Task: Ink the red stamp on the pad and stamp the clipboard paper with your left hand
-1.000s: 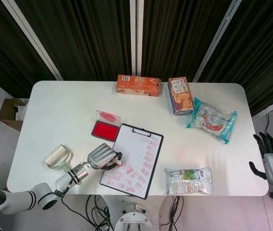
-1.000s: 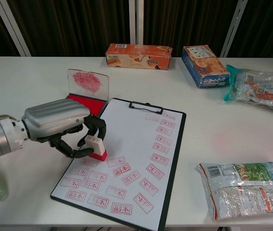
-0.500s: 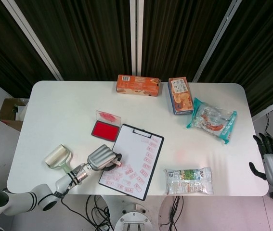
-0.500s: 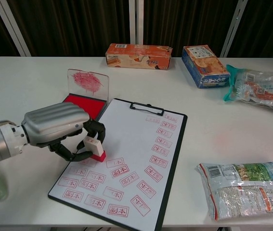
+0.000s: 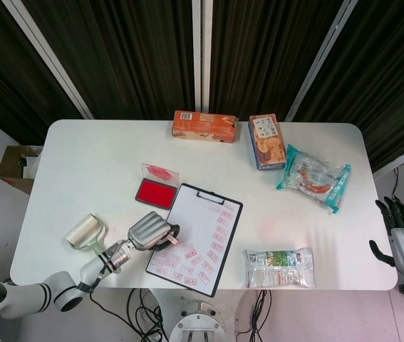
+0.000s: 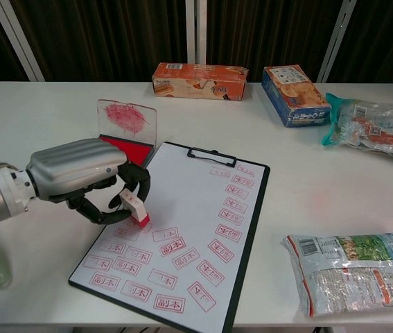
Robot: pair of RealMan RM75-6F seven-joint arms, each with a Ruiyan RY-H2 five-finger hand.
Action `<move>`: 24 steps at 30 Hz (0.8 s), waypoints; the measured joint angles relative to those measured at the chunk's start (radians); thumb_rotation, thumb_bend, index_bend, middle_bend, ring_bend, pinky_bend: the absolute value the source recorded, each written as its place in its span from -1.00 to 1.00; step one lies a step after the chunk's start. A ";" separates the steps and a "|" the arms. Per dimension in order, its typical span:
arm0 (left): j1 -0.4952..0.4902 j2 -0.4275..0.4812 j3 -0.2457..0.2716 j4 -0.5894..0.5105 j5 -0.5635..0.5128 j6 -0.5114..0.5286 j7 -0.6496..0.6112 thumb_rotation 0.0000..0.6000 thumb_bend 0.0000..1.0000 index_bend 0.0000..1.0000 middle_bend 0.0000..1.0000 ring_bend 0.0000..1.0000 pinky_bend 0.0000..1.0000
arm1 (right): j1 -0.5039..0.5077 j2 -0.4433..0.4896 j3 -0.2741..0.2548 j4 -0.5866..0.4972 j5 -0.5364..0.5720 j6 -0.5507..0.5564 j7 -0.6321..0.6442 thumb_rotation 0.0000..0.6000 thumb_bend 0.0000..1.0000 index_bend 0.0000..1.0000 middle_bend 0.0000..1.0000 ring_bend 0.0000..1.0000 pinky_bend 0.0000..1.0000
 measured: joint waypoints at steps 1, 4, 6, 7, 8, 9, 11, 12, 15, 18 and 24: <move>-0.001 0.010 -0.003 -0.015 -0.001 0.002 0.000 1.00 -0.11 0.33 0.37 1.00 1.00 | 0.000 0.000 0.000 0.000 0.000 0.000 0.000 1.00 -0.50 -1.00 -1.00 -1.00 -1.00; -0.004 0.047 -0.012 -0.071 -0.006 0.005 0.000 1.00 -0.11 0.33 0.37 1.00 1.00 | 0.001 -0.001 0.000 0.000 -0.001 -0.002 0.002 1.00 -0.50 -1.00 -1.00 -1.00 -1.00; -0.006 0.074 -0.018 -0.111 -0.012 0.005 0.001 1.00 -0.11 0.33 0.37 1.00 1.00 | 0.001 -0.003 -0.001 0.000 -0.003 -0.002 0.002 1.00 -0.50 -1.00 -1.00 -1.00 -1.00; -0.007 0.086 -0.020 -0.127 -0.014 0.005 0.001 1.00 -0.11 0.33 0.37 1.00 1.00 | 0.001 -0.003 -0.001 0.000 -0.003 -0.002 0.003 1.00 -0.49 -1.00 -1.00 -1.00 -1.00; -0.008 0.097 -0.022 -0.142 -0.018 0.005 0.002 1.00 -0.11 0.33 0.37 1.00 1.00 | 0.001 -0.004 -0.001 0.001 -0.003 -0.001 0.003 1.00 -0.49 -1.00 -1.00 -1.00 -1.00; -0.008 0.111 -0.026 -0.161 -0.024 0.003 0.000 1.00 -0.11 0.33 0.37 1.00 1.00 | 0.001 -0.004 -0.001 0.001 -0.003 -0.001 0.003 1.00 -0.49 -1.00 -1.00 -1.00 -1.00; -0.008 0.132 -0.031 -0.180 -0.036 0.000 -0.003 1.00 -0.11 0.33 0.37 1.00 1.00 | 0.002 -0.005 0.000 0.001 -0.003 -0.001 0.003 1.00 -0.49 -1.00 -1.00 -1.00 -1.00; -0.007 0.143 -0.034 -0.186 -0.043 -0.001 -0.004 1.00 -0.11 0.33 0.37 1.00 1.00 | 0.002 -0.005 0.000 0.002 -0.003 -0.001 0.003 1.00 -0.49 -1.00 -1.00 -1.00 -1.00; 0.005 0.159 -0.036 -0.188 -0.062 0.001 -0.012 1.00 -0.11 0.33 0.37 1.00 1.00 | 0.002 -0.005 -0.001 0.002 -0.004 -0.001 0.003 1.00 -0.49 -1.00 -1.00 -1.00 -1.00; 0.017 0.168 -0.033 -0.183 -0.077 0.001 -0.042 1.00 -0.11 0.33 0.37 1.00 1.00 | 0.003 -0.005 -0.001 0.003 -0.003 -0.003 0.003 1.00 -0.49 -1.00 -1.00 -1.00 -1.00; 0.051 0.173 -0.011 -0.131 -0.093 0.004 -0.140 1.00 -0.11 0.33 0.37 1.00 1.00 | 0.007 -0.009 -0.003 0.005 -0.002 -0.015 -0.003 1.00 -0.49 -1.00 -1.00 -1.00 -1.00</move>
